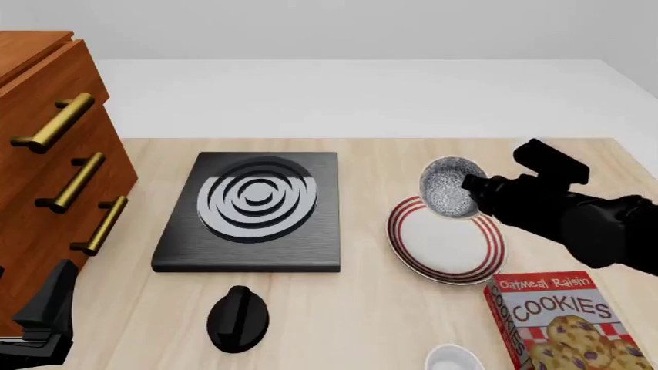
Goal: Pick the akita bowl on the ramekin and place it on the plate.
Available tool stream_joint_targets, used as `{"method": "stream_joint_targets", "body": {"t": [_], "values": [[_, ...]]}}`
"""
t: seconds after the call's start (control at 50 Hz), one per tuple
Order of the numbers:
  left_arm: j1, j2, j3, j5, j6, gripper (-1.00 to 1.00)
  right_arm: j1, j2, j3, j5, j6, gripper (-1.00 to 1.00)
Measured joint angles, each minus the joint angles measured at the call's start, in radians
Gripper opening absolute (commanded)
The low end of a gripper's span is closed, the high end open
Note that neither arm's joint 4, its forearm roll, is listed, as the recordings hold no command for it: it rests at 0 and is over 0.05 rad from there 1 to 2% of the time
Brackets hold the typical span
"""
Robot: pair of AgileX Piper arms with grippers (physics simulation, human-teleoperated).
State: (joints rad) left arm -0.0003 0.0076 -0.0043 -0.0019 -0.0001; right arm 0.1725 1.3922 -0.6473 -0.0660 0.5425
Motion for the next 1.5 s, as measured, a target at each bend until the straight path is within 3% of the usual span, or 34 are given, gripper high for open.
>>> {"method": "stream_joint_targets", "body": {"t": [0.54, 1.5], "values": [[0.000, 0.000, 0.000, 0.000, 0.000, 1.00, -0.037, 0.219, 0.041, -0.193, 0.097, -1.00], [0.000, 0.000, 0.000, 0.000, 0.000, 1.00, -0.077, 0.370, 0.044, -0.288, 0.109, -1.00]]}}
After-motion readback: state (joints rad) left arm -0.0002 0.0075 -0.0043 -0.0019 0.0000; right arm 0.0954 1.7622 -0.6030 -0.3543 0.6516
